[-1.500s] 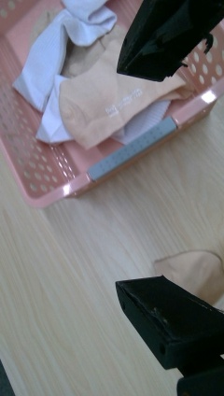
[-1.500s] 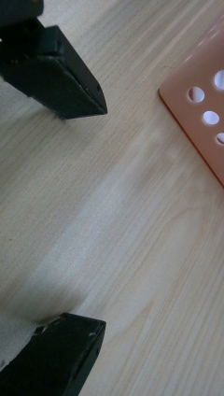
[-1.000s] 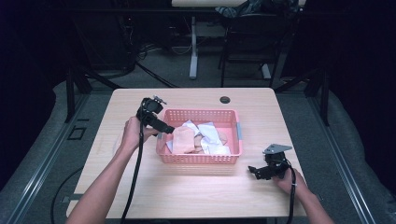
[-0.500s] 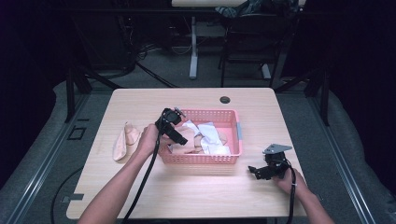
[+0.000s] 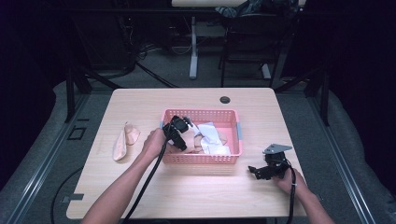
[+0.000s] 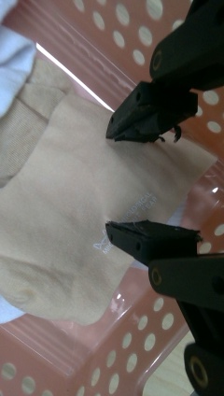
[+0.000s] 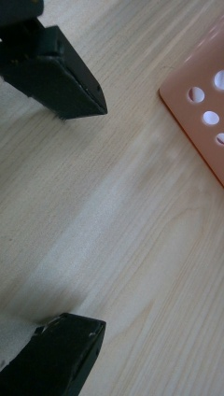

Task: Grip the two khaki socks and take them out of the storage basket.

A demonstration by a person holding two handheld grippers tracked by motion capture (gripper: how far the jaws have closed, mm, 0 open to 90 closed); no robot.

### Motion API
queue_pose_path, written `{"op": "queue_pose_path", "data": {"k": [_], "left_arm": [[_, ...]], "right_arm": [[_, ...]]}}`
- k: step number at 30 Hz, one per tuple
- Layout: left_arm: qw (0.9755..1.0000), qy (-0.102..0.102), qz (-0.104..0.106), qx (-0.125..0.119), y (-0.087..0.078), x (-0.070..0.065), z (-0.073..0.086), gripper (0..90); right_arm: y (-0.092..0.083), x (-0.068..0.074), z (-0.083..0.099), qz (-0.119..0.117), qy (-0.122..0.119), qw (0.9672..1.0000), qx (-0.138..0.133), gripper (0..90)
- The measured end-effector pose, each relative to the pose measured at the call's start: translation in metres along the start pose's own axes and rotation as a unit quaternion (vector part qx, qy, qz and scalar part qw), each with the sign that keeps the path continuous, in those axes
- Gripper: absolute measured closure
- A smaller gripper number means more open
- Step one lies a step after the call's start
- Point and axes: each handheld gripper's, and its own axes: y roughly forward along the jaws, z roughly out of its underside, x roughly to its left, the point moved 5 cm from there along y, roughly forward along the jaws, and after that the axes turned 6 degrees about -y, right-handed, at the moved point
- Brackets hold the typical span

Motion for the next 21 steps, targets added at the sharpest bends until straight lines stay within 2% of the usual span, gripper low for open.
{"op": "queue_pose_path", "data": {"k": [6, 11, 17, 21], "left_arm": [[1.0, -0.002, 0.002, 0.009, 0.002, -0.001, 0.0, 72.0], [0.9999, -0.009, 0.003, -0.005, -0.003, 0.003, 0.001, 85.1], [0.9999, -0.009, 0.002, -0.013, -0.01, 0.008, 0.004, 88.0], [0.9993, -0.012, 0.001, -0.035, -0.018, 0.01, 0.004, 88.4]], "right_arm": [[0.0, 0.0, 0.0, 0.0, 0.0, 1.0, 0.0, 0.0], [0.0, 0.0, 0.0, 0.001, 0.0, 1.0, 0.0, 0.0], [0.0, 0.0, 0.0, 0.001, 0.0, 1.0, 0.0, 0.0], [0.0, 0.0, 0.0, -0.001, 0.0, 1.0, 0.0, 0.0]]}}
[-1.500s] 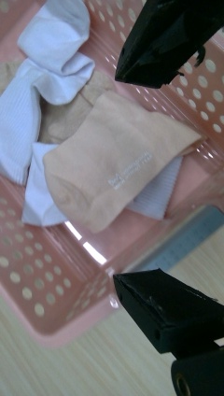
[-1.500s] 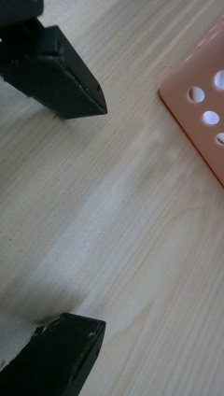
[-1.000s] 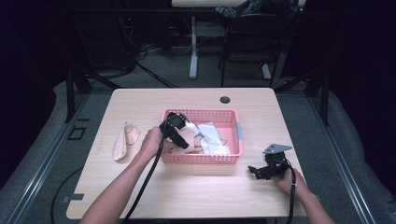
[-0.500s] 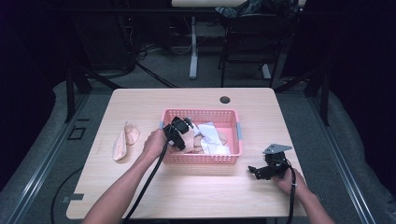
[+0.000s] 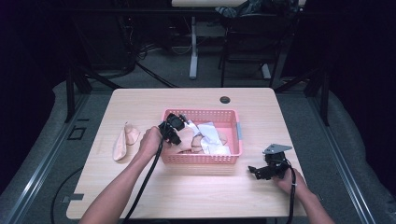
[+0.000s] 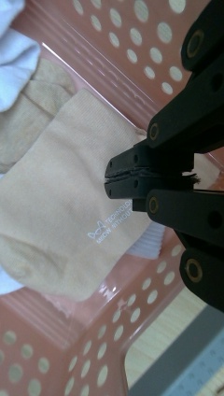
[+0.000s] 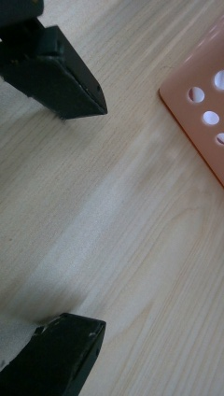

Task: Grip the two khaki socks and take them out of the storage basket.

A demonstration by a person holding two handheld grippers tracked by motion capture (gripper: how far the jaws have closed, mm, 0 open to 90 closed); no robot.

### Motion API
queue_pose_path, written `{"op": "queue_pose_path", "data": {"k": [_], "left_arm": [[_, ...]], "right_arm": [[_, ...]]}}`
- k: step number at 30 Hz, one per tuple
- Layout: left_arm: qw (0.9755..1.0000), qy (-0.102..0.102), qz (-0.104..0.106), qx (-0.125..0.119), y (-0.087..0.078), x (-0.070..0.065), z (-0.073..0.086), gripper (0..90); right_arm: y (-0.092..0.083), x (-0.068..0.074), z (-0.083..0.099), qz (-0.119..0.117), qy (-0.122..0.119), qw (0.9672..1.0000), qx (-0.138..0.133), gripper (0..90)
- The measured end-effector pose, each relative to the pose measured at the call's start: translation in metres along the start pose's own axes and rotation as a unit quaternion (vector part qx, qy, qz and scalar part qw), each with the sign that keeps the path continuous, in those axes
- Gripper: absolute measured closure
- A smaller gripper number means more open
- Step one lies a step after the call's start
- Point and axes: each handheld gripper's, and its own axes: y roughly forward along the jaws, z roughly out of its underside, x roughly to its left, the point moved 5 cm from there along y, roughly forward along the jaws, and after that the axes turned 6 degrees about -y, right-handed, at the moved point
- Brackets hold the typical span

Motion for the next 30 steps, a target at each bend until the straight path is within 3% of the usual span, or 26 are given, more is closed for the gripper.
{"op": "queue_pose_path", "data": {"k": [13, 30], "left_arm": [[0.9985, -0.007, -0.005, -0.053, -0.041, 0.008, -0.008, 88.5], [0.9948, 0.008, -0.021, -0.099, -0.095, 0.011, -0.025, 88.9]], "right_arm": [[0.0, 0.0, 0.0, 0.001, 0.0, 1.0, 0.0, 0.0], [0.0, 0.0, 0.0, 0.001, 0.0, 1.0, 0.0, 0.0]]}}
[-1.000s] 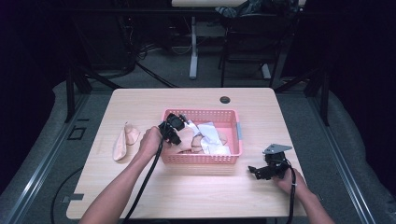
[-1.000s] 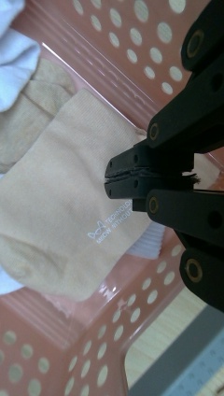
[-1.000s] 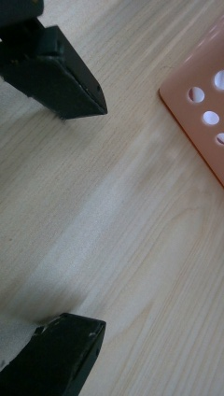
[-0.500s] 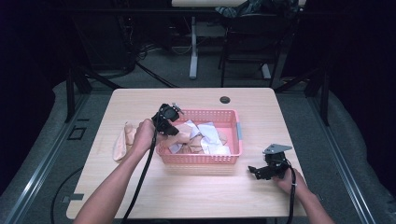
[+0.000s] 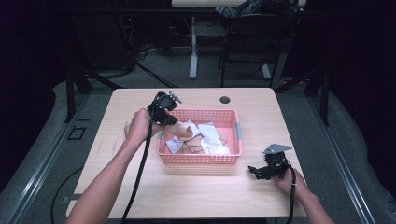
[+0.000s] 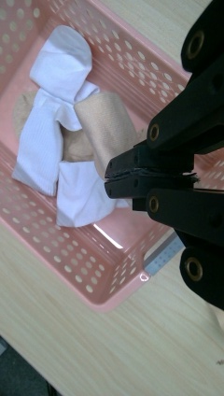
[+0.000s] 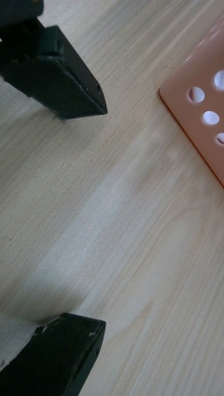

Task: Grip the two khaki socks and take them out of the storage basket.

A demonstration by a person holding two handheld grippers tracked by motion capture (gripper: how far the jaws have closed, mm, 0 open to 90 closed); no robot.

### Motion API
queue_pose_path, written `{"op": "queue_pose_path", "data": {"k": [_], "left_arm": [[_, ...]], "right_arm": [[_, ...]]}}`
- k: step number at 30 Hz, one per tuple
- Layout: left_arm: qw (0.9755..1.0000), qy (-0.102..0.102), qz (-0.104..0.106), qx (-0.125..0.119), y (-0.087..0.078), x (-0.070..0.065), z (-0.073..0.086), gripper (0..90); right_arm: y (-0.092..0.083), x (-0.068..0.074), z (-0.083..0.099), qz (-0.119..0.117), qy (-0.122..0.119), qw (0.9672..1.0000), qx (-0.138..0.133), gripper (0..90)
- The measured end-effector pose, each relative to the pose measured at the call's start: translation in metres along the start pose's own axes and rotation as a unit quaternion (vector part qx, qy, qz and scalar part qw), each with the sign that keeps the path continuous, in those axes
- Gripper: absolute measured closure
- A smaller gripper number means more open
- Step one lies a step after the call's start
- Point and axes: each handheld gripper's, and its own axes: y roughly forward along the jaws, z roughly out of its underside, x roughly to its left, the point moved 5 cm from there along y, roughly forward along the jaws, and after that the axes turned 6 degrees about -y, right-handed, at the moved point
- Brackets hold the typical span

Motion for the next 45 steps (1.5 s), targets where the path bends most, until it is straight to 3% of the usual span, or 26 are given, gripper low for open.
{"op": "queue_pose_path", "data": {"k": [10, 21, 29, 38, 45], "left_arm": [[0.9995, -0.005, -0.017, -0.025, -0.03, 0.012, -0.01, 88.9], [0.9981, -0.02, -0.037, -0.046, -0.061, 0.035, -0.009, 88.9], [0.9968, -0.031, -0.048, -0.057, -0.073, 0.045, -0.006, 88.9], [0.9942, -0.055, -0.065, -0.066, -0.092, 0.068, 0.008, 88.9], [0.9923, -0.076, -0.076, -0.062, -0.101, 0.084, 0.03, 88.8]], "right_arm": [[0.0, 0.0, 0.0, -0.001, 0.0, 1.0, 0.0, 0.0], [0.0, 0.0, 0.0, 0.001, -0.001, 1.0, 0.002, 0.0], [-0.001, 0.0, 0.0, 0.0, 0.0, 1.0, 0.004, 0.0], [0.0, 0.0, 0.0, 0.0, -0.001, 1.0, 0.002, 0.0], [0.0, 0.0, 0.0, 0.001, -0.001, 1.0, 0.002, 0.0]]}}
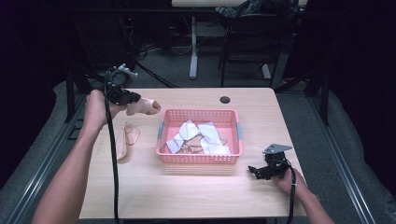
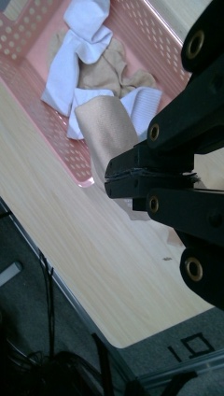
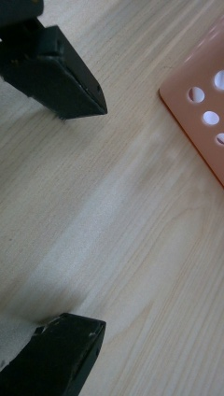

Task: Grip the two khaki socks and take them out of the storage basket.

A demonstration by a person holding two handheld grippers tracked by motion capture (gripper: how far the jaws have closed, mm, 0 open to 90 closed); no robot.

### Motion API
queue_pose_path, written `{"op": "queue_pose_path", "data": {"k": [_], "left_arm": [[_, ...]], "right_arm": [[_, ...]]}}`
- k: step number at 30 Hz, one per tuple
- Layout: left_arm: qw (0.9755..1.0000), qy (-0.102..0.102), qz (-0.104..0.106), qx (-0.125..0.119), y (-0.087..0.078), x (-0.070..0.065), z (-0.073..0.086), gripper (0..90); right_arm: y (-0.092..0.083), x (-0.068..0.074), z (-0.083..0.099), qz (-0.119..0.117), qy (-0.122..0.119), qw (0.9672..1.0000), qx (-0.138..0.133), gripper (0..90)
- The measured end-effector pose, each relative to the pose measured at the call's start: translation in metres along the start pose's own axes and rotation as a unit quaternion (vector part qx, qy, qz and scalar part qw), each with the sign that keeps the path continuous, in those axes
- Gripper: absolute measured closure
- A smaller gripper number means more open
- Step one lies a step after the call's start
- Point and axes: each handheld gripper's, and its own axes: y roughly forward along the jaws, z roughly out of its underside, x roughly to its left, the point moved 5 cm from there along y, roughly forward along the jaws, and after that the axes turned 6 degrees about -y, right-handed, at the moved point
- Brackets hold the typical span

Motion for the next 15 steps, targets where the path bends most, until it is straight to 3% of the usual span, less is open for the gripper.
{"op": "queue_pose_path", "data": {"k": [6, 15], "left_arm": [[0.9997, -0.021, -0.014, 0.006, 0.0, 0.018, 0.021, 88.8], [0.9982, -0.054, -0.011, 0.024, 0.013, 0.038, 0.052, 88.8]], "right_arm": [[0.0, 0.0, 0.0, -0.001, 0.001, 1.0, -0.002, 0.0], [0.0, 0.0, 0.0, -0.001, 0.001, 1.0, -0.002, 0.0]]}}
